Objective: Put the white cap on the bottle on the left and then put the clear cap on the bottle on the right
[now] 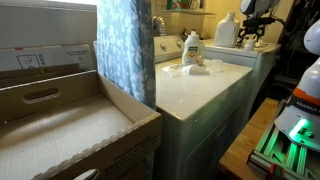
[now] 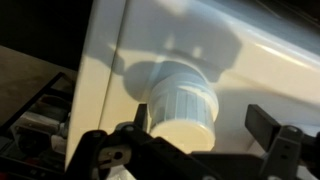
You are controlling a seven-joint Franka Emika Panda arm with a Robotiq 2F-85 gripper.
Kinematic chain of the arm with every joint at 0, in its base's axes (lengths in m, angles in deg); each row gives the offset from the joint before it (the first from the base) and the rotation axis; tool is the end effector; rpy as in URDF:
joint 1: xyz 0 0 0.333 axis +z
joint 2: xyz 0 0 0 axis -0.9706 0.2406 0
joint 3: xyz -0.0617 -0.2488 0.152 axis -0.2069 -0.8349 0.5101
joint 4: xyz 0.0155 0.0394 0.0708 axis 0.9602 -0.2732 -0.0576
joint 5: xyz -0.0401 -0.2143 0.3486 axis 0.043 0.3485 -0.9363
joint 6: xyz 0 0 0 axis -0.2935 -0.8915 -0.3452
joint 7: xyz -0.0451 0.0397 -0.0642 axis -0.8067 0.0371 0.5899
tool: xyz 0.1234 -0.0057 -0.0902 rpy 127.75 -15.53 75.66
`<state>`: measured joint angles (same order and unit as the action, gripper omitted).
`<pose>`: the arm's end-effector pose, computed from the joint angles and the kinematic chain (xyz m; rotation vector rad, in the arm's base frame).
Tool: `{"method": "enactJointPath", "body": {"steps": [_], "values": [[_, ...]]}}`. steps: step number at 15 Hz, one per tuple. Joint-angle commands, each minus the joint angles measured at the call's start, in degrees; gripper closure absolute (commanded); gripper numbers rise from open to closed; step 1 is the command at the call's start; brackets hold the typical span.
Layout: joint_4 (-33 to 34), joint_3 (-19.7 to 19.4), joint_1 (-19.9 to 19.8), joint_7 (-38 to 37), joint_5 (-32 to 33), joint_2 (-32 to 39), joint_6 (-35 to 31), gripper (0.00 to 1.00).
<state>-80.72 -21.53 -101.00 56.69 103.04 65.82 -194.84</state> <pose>0.3859 -0.4747 0.3285 2.3745 -1.5861 0.2801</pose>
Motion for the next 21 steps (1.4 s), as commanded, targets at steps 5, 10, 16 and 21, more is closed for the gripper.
{"method": "enactJointPath", "body": {"steps": [5, 10, 16, 21], "values": [[2.0, -1.4, -1.2, 6.2, -6.4, 2.3, -2.3, 0.0], [2.6, -1.4, -1.2, 9.0, -8.8, 3.2, -2.6, 0.26], [2.2, -0.7, -0.4, 12.3, -10.6, -0.4, -0.1, 0.62], [0.3, 1.2, 1.6, 16.9, -10.1, -9.5, 8.0, 0.62]]}}
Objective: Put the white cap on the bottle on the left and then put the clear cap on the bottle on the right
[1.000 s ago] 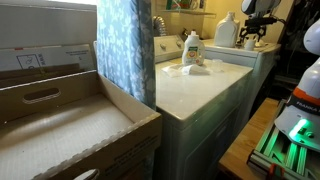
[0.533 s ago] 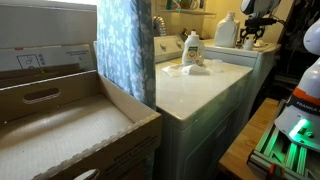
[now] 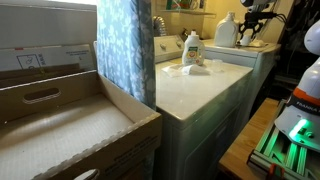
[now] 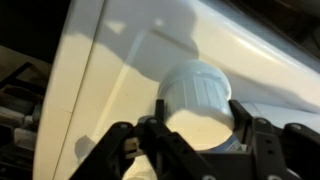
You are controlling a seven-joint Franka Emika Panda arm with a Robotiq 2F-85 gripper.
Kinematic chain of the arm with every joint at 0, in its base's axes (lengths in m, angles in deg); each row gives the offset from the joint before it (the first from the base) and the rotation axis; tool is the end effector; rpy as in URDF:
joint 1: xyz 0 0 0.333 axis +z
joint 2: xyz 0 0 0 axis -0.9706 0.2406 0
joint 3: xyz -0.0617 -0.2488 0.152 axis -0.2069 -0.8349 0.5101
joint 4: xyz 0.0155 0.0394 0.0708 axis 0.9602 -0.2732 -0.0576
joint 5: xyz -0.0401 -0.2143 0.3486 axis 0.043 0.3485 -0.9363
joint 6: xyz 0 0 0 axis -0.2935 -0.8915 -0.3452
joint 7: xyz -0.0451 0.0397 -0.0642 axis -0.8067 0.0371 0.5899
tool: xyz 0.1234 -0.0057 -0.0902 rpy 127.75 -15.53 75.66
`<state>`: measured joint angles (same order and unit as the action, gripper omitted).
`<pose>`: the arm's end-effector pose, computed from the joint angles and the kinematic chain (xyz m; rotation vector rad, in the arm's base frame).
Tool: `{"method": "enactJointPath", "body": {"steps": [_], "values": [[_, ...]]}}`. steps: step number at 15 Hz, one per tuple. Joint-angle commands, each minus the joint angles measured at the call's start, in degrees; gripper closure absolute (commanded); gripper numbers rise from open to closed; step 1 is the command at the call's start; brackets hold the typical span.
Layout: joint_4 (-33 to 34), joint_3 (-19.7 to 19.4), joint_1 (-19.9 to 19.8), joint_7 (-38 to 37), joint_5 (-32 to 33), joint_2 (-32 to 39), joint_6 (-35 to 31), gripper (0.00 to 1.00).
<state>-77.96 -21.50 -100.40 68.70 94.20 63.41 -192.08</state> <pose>0.3985 -0.4723 0.3694 2.5266 -1.4994 0.3614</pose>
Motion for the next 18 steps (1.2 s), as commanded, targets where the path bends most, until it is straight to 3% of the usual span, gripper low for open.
{"method": "enactJointPath", "body": {"steps": [1, 6, 7, 8, 12, 13, 15, 18], "values": [[-3.0, 2.0, 1.4, 8.4, -2.2, -9.2, 6.5, 0.62], [-5.1, 6.1, 5.0, 16.8, -1.0, -18.1, 9.8, 0.62], [-1.7, 5.5, 4.0, 13.1, -0.5, -13.9, 9.3, 0.62], [-1.8, 6.0, 4.4, 13.2, -0.5, -14.9, 9.4, 0.37], [-1.6, 5.8, 4.1, 13.1, -0.5, -14.1, 9.4, 0.37], [-1.6, 5.7, 4.1, 13.1, -0.5, -13.9, 9.4, 0.62], [-2.2, 6.1, 6.7, 19.5, -6.0, -16.0, 6.6, 0.62], [-1.5, 8.0, 10.3, 24.4, -11.2, -17.9, 7.8, 0.62]]}}
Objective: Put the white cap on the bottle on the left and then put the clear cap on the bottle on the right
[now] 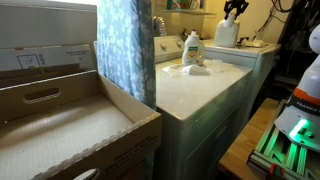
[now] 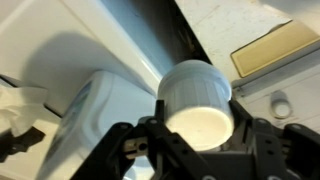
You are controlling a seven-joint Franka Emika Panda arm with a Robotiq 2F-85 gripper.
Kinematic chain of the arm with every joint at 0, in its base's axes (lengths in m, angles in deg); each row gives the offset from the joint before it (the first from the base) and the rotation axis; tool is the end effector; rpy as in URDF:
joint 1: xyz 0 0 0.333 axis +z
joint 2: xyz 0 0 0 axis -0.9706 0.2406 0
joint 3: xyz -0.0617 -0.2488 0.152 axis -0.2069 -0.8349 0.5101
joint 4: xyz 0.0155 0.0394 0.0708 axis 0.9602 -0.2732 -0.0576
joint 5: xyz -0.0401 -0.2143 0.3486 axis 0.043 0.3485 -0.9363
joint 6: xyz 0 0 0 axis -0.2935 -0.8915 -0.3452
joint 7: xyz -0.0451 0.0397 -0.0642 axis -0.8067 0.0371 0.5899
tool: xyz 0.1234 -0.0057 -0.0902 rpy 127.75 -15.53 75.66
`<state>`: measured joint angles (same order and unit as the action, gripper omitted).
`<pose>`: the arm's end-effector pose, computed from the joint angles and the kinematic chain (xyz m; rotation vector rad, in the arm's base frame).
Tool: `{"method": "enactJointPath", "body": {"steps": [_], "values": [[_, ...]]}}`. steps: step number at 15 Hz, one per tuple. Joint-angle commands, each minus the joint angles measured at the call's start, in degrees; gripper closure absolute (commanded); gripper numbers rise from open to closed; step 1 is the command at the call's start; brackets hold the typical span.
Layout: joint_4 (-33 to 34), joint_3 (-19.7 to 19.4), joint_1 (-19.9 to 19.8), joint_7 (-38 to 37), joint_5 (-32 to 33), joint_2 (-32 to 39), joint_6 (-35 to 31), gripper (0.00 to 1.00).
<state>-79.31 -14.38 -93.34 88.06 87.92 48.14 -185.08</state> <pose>0.4649 -0.3378 0.4897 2.9024 -0.8419 0.6043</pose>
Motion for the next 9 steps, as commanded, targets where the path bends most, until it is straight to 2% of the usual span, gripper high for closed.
{"method": "enactJointPath", "body": {"steps": [1, 6, 9], "values": [[0.2, 1.5, 4.6, 6.7, -6.6, -3.1, 1.2, 0.62], [1.9, 2.8, 11.2, 17.9, -15.6, -2.2, 2.2, 0.62], [2.7, 2.7, 13.1, 23.8, -19.3, -1.0, 8.7, 0.62]]}}
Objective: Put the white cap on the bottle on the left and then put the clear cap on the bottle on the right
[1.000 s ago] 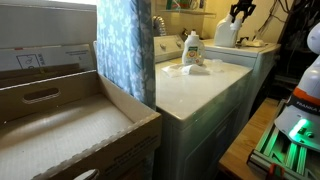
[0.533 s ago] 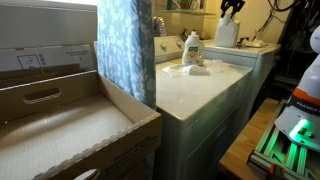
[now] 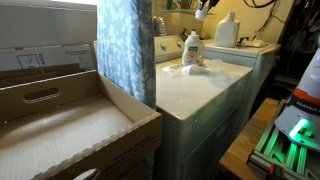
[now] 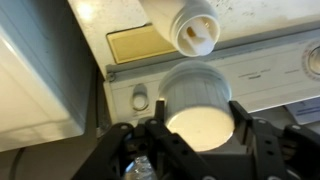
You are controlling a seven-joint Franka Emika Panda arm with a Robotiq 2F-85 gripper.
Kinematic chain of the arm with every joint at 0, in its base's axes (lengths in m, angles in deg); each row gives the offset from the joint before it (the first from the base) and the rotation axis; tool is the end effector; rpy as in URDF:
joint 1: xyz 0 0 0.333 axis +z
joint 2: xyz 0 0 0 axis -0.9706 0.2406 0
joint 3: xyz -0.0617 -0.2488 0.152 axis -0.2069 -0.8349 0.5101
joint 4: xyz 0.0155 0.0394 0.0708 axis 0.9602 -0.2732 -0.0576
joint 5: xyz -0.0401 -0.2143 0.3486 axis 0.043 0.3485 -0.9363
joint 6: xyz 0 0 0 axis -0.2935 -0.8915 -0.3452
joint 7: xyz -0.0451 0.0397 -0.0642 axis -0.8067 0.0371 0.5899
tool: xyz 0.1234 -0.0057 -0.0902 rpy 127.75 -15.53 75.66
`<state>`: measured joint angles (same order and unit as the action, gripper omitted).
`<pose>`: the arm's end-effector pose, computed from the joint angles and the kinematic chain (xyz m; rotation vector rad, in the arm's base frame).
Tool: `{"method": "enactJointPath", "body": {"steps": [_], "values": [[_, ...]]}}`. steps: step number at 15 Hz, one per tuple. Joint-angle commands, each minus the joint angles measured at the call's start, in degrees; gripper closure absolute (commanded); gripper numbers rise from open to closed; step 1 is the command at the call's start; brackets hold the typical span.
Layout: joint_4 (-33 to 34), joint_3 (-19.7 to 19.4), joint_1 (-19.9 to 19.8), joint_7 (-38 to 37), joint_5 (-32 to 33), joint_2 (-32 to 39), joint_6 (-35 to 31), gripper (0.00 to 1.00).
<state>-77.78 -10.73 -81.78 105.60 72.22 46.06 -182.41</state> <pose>0.5364 -0.1851 0.5237 -2.8906 0.1646 -0.7287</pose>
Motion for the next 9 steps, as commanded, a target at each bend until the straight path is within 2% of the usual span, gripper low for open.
{"method": "enactJointPath", "body": {"steps": [1, 4, 5, 9], "values": [[0.3, 0.3, 0.3, 1.8, -1.0, 0.3, 2.2, 0.37], [0.6, 0.4, 0.9, 4.4, -2.2, 0.9, 4.3, 0.37], [0.7, 0.3, 0.9, 4.6, -2.2, 1.0, 4.3, 0.62], [0.9, 1.5, 1.7, 7.6, -0.8, 1.6, 5.1, 0.62]]}}
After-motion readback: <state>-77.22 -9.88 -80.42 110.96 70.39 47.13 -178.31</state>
